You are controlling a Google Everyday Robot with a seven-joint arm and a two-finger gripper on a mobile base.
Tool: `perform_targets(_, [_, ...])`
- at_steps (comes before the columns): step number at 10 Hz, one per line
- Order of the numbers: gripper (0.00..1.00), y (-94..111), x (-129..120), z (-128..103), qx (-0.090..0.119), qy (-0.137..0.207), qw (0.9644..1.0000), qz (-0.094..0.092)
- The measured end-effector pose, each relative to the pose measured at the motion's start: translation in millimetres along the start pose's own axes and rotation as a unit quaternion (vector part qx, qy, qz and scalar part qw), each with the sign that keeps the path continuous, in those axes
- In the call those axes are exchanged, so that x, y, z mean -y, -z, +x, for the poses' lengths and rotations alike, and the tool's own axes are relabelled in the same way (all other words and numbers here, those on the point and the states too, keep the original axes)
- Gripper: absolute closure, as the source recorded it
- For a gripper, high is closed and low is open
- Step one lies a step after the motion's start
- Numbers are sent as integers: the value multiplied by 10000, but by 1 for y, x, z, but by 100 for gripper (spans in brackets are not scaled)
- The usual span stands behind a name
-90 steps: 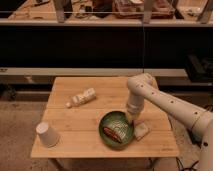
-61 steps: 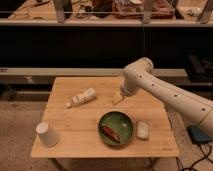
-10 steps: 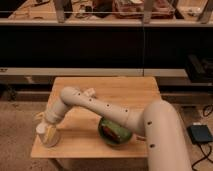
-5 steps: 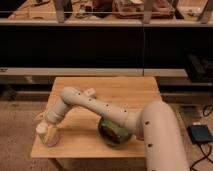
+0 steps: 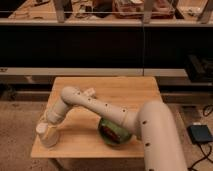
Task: Place the ceramic cup in the ceramic bowl
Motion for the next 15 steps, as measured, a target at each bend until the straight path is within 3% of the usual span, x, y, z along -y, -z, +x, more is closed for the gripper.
perform_targets(2, [88, 17, -9, 2, -115, -96, 9997, -172])
perform_targets(3, [97, 40, -18, 5, -201, -166, 9989, -392])
perform_targets(5, [100, 85, -28, 3, -371, -326, 9959, -760])
perform_targets(7, [100, 127, -26, -11, -699, -607, 9897, -1090])
perform_targets(9, [100, 167, -18, -33, -863, -905, 9823, -1395])
perform_targets(12, [100, 236, 12, -69, -707, -1335, 9699, -1910])
perform_targets(15, [100, 276, 46, -93, -520, -1647, 9593, -2233])
